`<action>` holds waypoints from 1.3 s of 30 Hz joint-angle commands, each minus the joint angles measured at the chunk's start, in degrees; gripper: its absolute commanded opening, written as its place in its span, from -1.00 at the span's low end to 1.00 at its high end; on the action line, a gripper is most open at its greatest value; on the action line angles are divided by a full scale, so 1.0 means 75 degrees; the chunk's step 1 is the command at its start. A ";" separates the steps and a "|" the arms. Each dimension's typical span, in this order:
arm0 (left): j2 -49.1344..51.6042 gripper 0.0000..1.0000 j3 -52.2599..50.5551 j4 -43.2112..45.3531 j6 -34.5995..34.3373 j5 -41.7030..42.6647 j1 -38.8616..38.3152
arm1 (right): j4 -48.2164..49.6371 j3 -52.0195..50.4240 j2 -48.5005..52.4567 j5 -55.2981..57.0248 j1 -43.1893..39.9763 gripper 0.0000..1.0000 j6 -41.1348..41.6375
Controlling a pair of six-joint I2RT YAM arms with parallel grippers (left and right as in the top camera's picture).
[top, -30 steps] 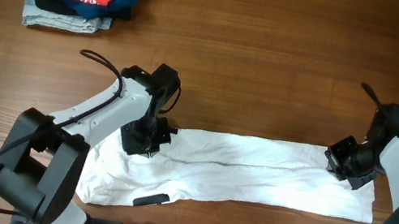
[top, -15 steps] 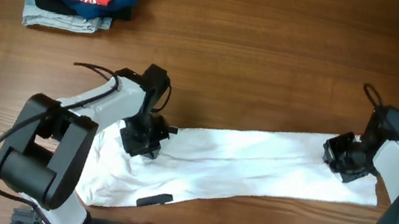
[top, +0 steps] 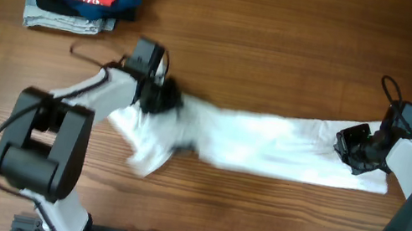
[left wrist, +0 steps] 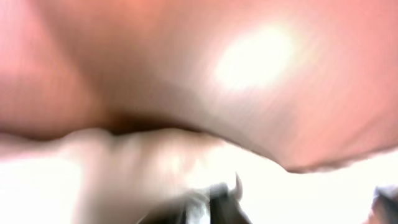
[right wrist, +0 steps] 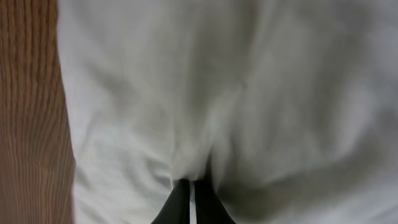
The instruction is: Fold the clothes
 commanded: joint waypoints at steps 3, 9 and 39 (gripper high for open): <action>0.0577 -0.67 0.0618 0.0195 0.0924 -0.2629 0.0195 | 0.0102 -0.0472 0.0935 0.0702 0.0017 -0.91 0.0044; 0.0577 -0.37 0.0632 -0.0146 0.1853 -0.3238 0.0219 | -0.0391 0.0137 0.0935 0.0766 0.0017 -0.92 -0.0181; 0.0551 -0.92 0.3689 -0.6878 0.1204 -0.3244 0.0866 | -0.3115 0.2384 0.0793 -0.0204 0.1198 -0.92 -0.3194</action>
